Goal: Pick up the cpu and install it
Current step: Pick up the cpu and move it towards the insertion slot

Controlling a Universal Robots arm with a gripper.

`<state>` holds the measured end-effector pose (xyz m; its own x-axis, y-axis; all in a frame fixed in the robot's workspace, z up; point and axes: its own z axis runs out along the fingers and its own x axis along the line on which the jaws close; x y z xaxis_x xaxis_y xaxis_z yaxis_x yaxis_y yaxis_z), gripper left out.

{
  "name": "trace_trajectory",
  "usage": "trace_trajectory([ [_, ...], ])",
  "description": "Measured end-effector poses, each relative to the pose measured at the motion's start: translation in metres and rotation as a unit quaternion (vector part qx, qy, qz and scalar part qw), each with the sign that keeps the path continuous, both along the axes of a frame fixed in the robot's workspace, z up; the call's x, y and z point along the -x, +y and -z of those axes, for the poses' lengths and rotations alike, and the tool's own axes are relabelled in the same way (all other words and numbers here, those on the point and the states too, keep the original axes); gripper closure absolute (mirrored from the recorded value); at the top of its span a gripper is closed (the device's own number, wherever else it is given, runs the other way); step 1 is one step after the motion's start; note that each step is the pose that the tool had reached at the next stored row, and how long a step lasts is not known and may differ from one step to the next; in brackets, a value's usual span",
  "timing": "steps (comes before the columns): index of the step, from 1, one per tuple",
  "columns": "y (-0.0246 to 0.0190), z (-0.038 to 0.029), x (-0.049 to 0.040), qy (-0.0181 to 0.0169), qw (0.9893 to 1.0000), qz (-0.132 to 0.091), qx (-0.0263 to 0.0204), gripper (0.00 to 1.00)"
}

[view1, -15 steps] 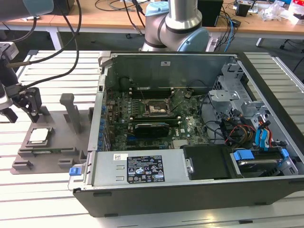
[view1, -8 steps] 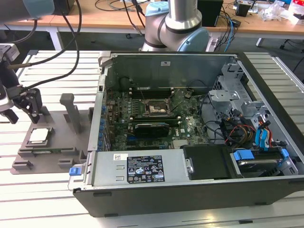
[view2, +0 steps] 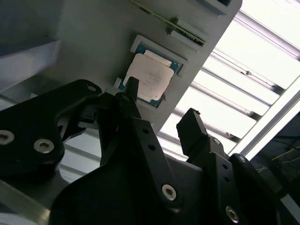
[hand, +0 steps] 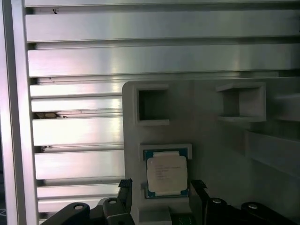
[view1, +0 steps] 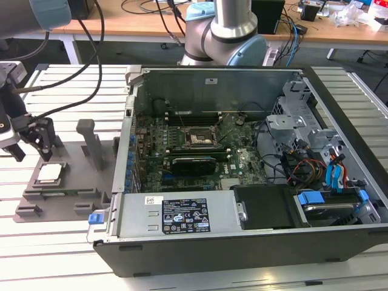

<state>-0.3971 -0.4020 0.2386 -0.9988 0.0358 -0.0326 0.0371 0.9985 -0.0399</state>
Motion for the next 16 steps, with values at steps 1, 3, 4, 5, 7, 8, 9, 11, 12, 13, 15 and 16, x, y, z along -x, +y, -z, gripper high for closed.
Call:
trace_trajectory([
  [1, -0.0002, 0.0041, -0.0013, 0.0000, 1.0000, -0.001, 0.0000, 0.40],
  [3, -0.0002, 0.0096, -0.0036, 0.0000, 1.0000, -0.004, 0.0000, 0.40],
  [4, -0.0002, 0.0135, -0.0053, 0.0000, 1.0000, -0.007, 0.0000, 0.40],
  [5, -0.0003, 0.0176, -0.0071, 0.0000, 0.9999, -0.011, 0.0000, 0.40],
  [7, -0.0004, 0.0213, -0.0082, 0.0000, 0.9999, -0.016, 0.0000, 0.40],
  [8, -0.0004, 0.0240, -0.0089, 0.0000, 0.9998, -0.020, 0.0000, 0.40],
  [9, -0.0004, 0.0290, -0.0096, 0.0000, 0.9997, -0.025, 0.0000, 0.40],
  [11, -0.0005, 0.0363, -0.0098, 0.0000, 0.9996, -0.029, 0.0000, 0.40],
  [12, -0.0006, 0.0387, -0.0098, 0.0000, 0.9995, -0.030, 0.0000, 0.40],
  [13, -0.0007, 0.0408, -0.0100, 0.0000, 0.9995, -0.032, 0.0000, 0.40],
  [15, -0.0008, 0.0448, -0.0102, 0.0000, 0.9994, -0.034, 0.0000, 0.40],
  [16, -0.0008, 0.0455, -0.0102, 0.0000, 0.9994, -0.035, 0.0000, 0.40],
])
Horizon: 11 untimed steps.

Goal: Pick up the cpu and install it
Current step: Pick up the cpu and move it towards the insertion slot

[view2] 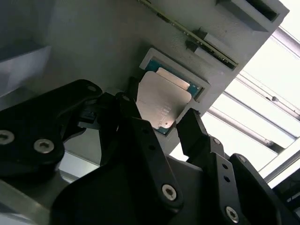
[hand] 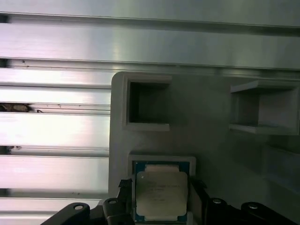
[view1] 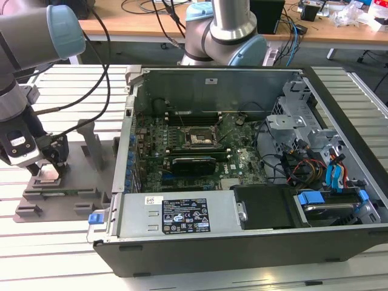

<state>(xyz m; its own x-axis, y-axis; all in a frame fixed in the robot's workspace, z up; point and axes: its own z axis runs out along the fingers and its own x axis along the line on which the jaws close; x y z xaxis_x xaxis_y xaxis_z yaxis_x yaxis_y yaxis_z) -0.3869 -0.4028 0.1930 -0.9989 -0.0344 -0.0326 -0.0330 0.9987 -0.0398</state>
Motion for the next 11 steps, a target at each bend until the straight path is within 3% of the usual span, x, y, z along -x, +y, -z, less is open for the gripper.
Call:
trace_trajectory([
  [11, -0.0001, 0.0079, -0.0019, 0.0001, 1.0000, -0.004, -0.0003, 0.40],
])
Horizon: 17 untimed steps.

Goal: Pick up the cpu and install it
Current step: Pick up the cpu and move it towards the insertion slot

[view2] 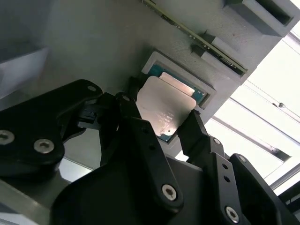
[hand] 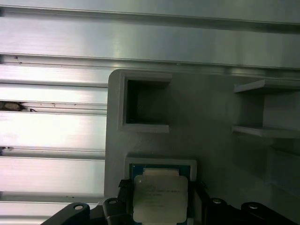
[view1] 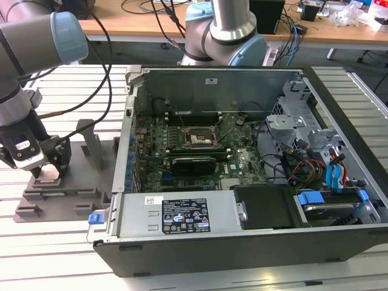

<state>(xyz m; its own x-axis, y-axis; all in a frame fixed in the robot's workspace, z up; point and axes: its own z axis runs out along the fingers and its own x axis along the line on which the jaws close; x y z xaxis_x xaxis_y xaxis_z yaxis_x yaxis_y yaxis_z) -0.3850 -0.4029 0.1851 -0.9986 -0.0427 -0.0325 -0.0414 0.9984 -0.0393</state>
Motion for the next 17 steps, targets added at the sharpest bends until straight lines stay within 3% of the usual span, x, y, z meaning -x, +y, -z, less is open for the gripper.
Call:
trace_trajectory([
  [4, 0.0000, 0.0001, 0.0000, 0.0000, 1.0000, 0.000, 0.0000, 0.40],
  [5, 0.0000, 0.0000, 0.0001, 0.0002, 1.0000, 0.000, 0.0001, 0.45],
  [17, 0.0000, 0.0003, 0.0000, 0.0000, 1.0000, 0.000, 0.0002, 0.45],
])
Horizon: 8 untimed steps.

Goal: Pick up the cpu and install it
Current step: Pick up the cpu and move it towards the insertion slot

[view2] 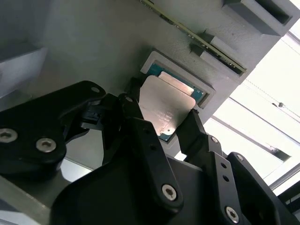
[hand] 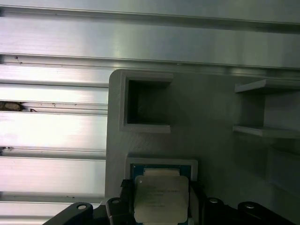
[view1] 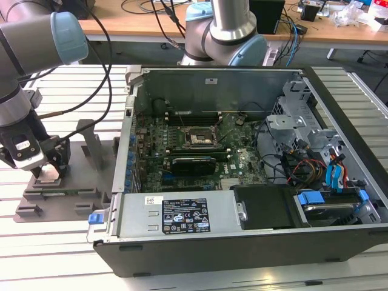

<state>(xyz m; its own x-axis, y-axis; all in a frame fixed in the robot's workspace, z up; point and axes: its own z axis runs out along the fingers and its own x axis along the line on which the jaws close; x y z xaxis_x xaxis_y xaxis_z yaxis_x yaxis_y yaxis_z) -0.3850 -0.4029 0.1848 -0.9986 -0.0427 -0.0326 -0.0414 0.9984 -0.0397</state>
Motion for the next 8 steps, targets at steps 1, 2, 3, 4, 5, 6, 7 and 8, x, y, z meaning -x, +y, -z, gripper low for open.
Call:
trace_trajectory([
  [1, 0.0000, 0.0000, 0.0000, 0.0000, 1.0000, 0.000, 0.0005, 0.45],
  [2, 0.0000, -0.0003, 0.0000, -0.0001, 1.0000, 0.000, 0.0008, 0.45],
  [3, 0.0000, -0.0008, -0.0001, -0.0001, 1.0000, 0.000, 0.0009, 0.45],
  [4, 0.0000, -0.0016, -0.0001, -0.0001, 1.0000, 0.000, 0.0010, 0.45],
  [5, 0.0000, -0.0034, 0.0000, -0.0001, 1.0000, 0.000, 0.0010, 0.45],
  [6, 0.0000, -0.0061, -0.0001, -0.0001, 1.0000, 0.000, 0.0010, 0.45],
  [7, 0.0000, -0.0091, 0.0000, 0.0000, 1.0000, 0.000, 0.0010, 0.45],
  [8, 0.0000, -0.0107, 0.0000, 0.0000, 1.0000, 0.000, 0.0010, 0.45],
])
